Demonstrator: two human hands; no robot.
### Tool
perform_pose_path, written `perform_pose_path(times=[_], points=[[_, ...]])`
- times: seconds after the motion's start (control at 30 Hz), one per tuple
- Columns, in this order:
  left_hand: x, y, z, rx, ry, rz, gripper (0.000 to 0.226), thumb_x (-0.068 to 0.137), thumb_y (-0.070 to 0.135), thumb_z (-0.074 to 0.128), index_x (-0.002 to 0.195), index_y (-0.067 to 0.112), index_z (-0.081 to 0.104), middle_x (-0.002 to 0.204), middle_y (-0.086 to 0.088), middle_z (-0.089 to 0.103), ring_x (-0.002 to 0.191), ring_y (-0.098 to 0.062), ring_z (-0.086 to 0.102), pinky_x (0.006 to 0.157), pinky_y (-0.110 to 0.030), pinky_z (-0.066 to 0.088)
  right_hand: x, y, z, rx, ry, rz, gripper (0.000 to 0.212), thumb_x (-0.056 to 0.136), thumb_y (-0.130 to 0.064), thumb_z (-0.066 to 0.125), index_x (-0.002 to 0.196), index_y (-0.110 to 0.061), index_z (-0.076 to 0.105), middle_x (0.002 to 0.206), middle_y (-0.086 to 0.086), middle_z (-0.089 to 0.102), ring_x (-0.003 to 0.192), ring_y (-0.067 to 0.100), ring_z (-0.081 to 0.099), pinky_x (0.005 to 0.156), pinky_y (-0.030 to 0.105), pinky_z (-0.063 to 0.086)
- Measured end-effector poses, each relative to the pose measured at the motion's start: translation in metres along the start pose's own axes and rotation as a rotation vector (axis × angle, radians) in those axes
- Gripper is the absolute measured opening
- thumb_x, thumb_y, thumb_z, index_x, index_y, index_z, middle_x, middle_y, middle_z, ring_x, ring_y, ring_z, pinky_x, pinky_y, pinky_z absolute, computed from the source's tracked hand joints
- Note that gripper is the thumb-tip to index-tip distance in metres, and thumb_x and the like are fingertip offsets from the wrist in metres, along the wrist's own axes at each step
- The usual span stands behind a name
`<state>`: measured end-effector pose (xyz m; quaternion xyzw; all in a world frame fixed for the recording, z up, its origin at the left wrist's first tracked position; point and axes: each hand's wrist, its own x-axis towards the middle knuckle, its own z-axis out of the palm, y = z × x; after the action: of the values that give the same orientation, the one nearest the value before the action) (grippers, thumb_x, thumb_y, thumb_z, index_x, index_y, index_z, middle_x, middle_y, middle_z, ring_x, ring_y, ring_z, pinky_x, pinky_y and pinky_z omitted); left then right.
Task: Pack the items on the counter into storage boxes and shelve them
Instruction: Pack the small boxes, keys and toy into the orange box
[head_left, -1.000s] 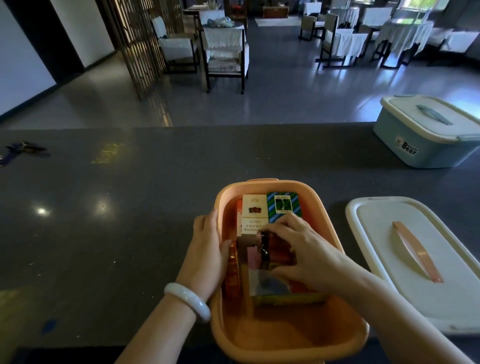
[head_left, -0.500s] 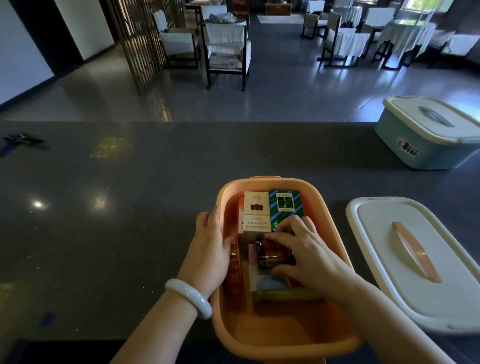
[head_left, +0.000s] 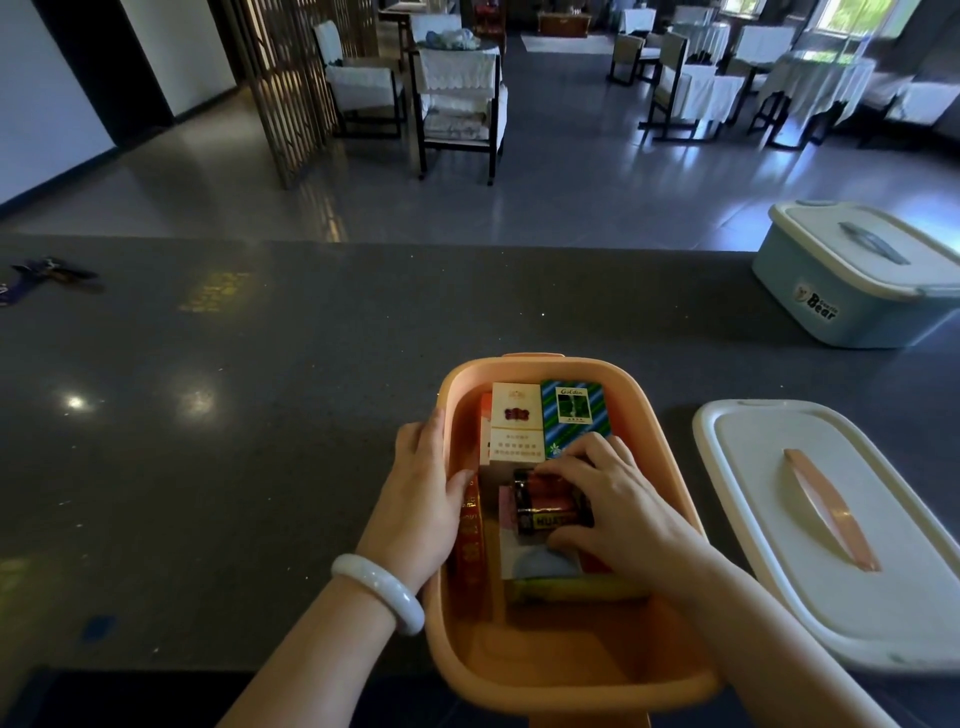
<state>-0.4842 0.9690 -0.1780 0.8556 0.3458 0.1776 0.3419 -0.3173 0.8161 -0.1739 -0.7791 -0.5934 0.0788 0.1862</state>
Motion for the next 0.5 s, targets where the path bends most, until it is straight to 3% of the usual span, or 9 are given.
perform_pose_path(times=[0.4,0.5], points=[[-0.0007,0.0019,-0.0014,0.04,0.003,0.013,0.07,0.095,0.029,0.054,0.149,0.037,0.01,0.137,0.01,0.032,0.081,0.016,0.043,0.06,0.003,0.039,0.0007,-0.0042,-0.0035,0.015,-0.013,0.038,0.063,0.078,-0.054,0.068,0.135,-0.041,0.044,0.126,-0.019,0.032,0.115,0.0,0.026,0.1,0.021,0.034],[0.0002,0.0047,-0.0032,0.057,-0.02,0.013,0.07,0.096,0.03,0.053,0.15,0.038,0.008,0.138,0.01,0.03,0.081,0.014,0.044,0.057,-0.003,0.041,0.0019,-0.0068,-0.0087,0.055,0.011,0.073,0.056,0.081,-0.057,0.064,0.132,-0.04,0.047,0.124,-0.021,0.035,0.117,-0.001,0.029,0.102,0.02,0.034]])
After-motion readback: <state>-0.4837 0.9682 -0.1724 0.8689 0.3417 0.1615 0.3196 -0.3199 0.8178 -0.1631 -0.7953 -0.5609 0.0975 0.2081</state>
